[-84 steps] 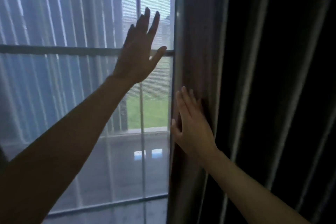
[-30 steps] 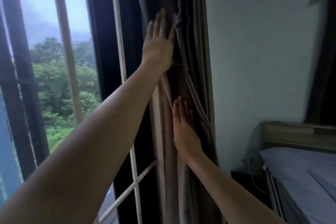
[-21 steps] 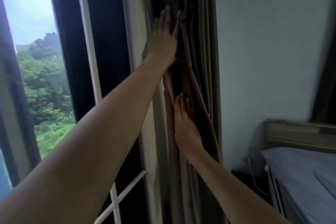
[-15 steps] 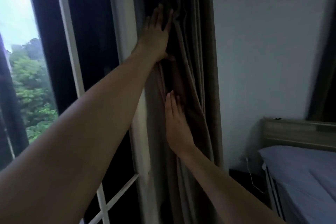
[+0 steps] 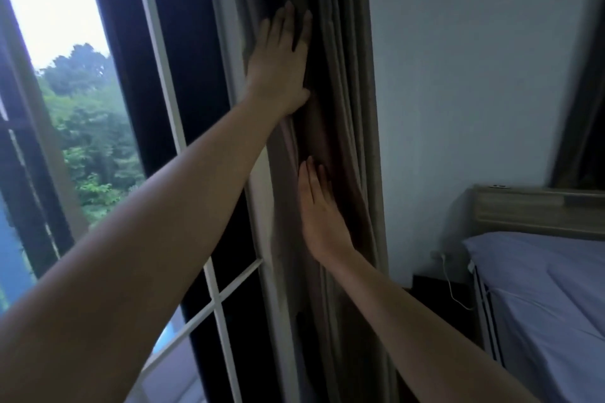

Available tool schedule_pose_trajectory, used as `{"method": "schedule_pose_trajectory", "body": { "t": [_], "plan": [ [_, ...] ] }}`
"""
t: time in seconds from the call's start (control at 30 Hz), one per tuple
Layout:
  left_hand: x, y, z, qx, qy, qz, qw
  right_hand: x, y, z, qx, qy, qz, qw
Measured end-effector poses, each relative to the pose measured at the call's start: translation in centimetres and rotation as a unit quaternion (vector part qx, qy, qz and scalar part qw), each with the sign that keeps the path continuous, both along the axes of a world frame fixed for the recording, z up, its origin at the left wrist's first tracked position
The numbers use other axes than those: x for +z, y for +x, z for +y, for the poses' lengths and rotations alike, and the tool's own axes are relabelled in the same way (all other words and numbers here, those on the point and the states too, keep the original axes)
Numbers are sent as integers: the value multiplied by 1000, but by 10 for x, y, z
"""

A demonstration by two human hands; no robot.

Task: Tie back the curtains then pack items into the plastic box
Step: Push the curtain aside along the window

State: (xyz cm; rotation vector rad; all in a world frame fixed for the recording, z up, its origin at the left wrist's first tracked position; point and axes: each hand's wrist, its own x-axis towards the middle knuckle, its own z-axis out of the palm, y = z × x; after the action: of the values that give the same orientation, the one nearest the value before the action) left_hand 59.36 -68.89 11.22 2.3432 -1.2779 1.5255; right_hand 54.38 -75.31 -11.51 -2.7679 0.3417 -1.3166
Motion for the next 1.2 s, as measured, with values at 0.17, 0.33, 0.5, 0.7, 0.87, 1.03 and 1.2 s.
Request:
{"method": "schedule_pose_trajectory", "body": {
  "t": [0.17, 0.33, 0.5, 0.7, 0.87, 1.03, 1.2],
  "plan": [
    [-23, -28, 44, -57, -9, -13, 998, -3, -29, 40, 32, 30, 23, 999],
    [-38, -63, 97, -125, -58, 70, 988, 6, -67, 88, 111, 70, 55, 990],
    [-55, -107, 153, -149, -66, 134, 978, 11, -114, 147, 161, 122, 9, 979],
    [-58, -140, 199, -175, -117, 192, 958, 18, -178, 183, 81, 78, -250, 962],
    [-61, -154, 204, -199, -137, 199, 950, 39, -204, 172, 38, 104, -312, 944],
    [-62, -166, 176, -189, -178, 196, 946, 64, -206, 149, 26, 137, -310, 940],
    [-76, -153, 160, -178, -197, 211, 941, 79, -187, 131, 50, 116, -264, 956]
  ]
}}
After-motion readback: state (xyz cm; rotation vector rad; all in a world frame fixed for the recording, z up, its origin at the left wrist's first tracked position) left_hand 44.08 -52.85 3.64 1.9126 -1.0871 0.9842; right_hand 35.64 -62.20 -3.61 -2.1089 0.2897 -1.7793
